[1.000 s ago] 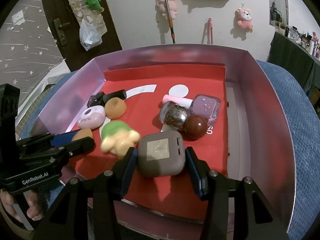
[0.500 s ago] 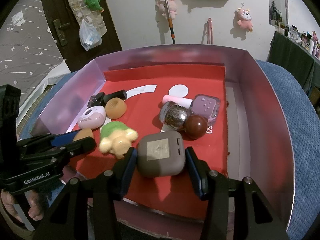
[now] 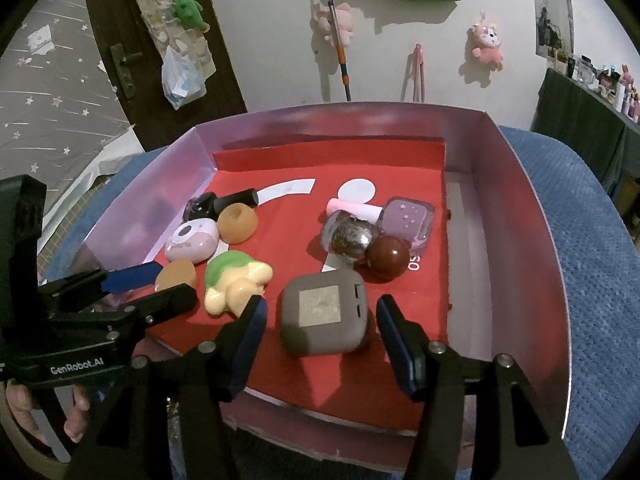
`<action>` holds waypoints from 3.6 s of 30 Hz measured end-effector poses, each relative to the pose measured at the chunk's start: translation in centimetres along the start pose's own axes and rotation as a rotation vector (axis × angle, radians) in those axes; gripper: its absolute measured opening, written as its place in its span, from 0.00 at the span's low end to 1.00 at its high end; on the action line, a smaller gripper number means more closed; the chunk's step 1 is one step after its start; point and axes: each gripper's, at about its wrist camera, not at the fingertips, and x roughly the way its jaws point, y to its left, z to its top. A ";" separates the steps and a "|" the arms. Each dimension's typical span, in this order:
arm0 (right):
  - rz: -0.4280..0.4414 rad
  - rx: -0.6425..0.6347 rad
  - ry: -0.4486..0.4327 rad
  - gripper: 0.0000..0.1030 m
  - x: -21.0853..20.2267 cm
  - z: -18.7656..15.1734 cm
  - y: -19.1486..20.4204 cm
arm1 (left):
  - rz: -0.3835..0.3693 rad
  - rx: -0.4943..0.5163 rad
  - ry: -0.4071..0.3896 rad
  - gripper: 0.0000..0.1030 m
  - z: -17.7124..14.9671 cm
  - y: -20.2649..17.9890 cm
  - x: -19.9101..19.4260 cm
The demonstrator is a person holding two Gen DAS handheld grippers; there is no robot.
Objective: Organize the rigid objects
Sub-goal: 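Open the left tool releasing the orange ball while the right tool releases the brown case, then withdraw both tools from the box toward the grater and glass cup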
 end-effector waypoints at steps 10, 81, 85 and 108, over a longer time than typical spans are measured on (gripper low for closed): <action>0.012 -0.013 -0.032 0.73 -1.5 -0.3 0.7 | 0.032 0.013 0.000 0.64 -0.4 -0.5 -0.8; 0.050 -0.062 -0.206 1.00 -10.4 -6.9 3.5 | 0.025 0.028 -0.116 1.00 -7.8 -1.0 -8.4; 0.049 -0.073 -0.181 1.00 -9.6 -7.4 3.7 | 0.036 0.027 -0.089 1.00 -8.1 -0.8 -7.7; 0.068 -0.023 -0.078 0.82 -6.8 -7.4 2.6 | 0.015 0.072 -0.014 1.00 -7.0 -2.7 -4.1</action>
